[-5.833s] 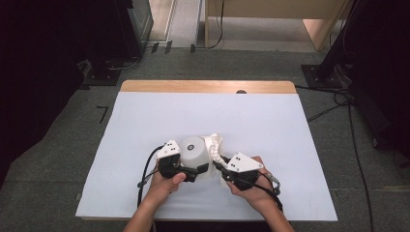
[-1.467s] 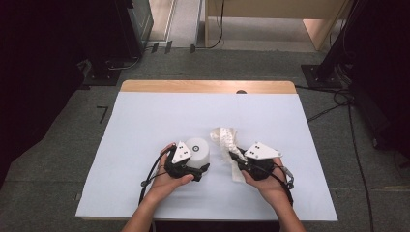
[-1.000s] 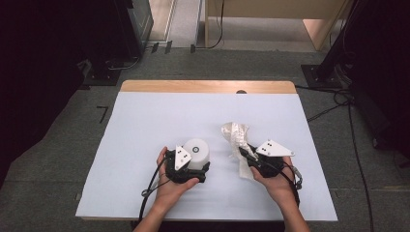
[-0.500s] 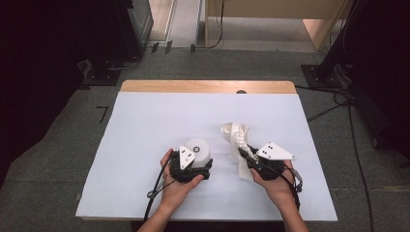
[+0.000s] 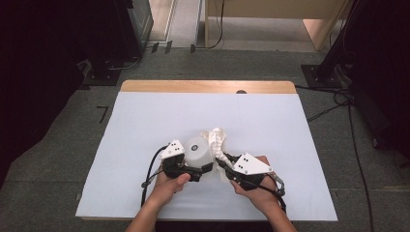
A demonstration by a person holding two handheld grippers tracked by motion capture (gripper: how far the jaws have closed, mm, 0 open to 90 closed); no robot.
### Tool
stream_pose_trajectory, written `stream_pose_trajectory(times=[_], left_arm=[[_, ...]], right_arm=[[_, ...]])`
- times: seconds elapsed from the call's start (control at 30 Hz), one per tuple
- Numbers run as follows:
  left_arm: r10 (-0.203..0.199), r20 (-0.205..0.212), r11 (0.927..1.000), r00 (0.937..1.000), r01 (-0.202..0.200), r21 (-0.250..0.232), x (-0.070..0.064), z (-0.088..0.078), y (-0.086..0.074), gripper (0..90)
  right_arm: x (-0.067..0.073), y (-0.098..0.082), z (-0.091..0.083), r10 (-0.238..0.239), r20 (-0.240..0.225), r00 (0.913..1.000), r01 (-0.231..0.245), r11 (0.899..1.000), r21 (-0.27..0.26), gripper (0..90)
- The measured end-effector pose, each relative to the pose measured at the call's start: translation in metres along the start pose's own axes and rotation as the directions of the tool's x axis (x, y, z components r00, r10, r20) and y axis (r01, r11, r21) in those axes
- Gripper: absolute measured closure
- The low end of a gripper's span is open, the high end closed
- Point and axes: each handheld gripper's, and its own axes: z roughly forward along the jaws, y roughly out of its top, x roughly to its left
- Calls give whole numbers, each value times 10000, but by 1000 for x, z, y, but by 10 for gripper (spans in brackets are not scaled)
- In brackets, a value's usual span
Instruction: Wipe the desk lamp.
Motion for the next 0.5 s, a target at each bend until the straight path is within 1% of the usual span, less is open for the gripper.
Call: stream_pose_trajectory(times=[0.03,0.07,0.1,0.13,0.17,0.2,0.23,0.33,0.4,0.5], left_arm=[[-183,44,9997,9998,184,-168,5,-4,1,80],[-265,62,9993,9996,267,-255,7,-7,2,80],[-436,105,9984,9990,440,-365,11,-11,2,80],[-502,153,9979,9986,508,-392,13,-12,3,80],[-502,190,9981,9986,508,-354,14,-13,3,80],[-531,227,9980,9983,538,-340,14,-12,2,80],[-409,326,9989,9986,415,-204,13,-10,1,80],[-103,551,9999,9984,97,99,8,-5,-1,80],[138,648,9991,9978,-164,389,4,0,-2,80],[470,704,9963,9964,-518,689,-3,6,-2,80]], right_arm=[[0,-2,2,-6,-222,9998,10,9999,168,754],[-1,-5,5,-133,-453,9989,153,9989,444,754],[-1,-6,6,-176,-557,9983,210,9979,606,754],[-2,-8,9,-128,-681,9976,185,9963,840,753],[-2,-9,11,-113,-701,9975,181,9951,969,753],[-3,-9,13,-87,-692,9976,155,9950,983,754],[-3,-9,13,-50,-676,9977,114,9953,959,753],[-4,-6,11,83,-527,9986,-50,9980,632,753],[-5,-1,6,171,-388,9991,-164,9997,193,753],[-4,5,-1,103,-31,9999,-104,9991,-400,753]])
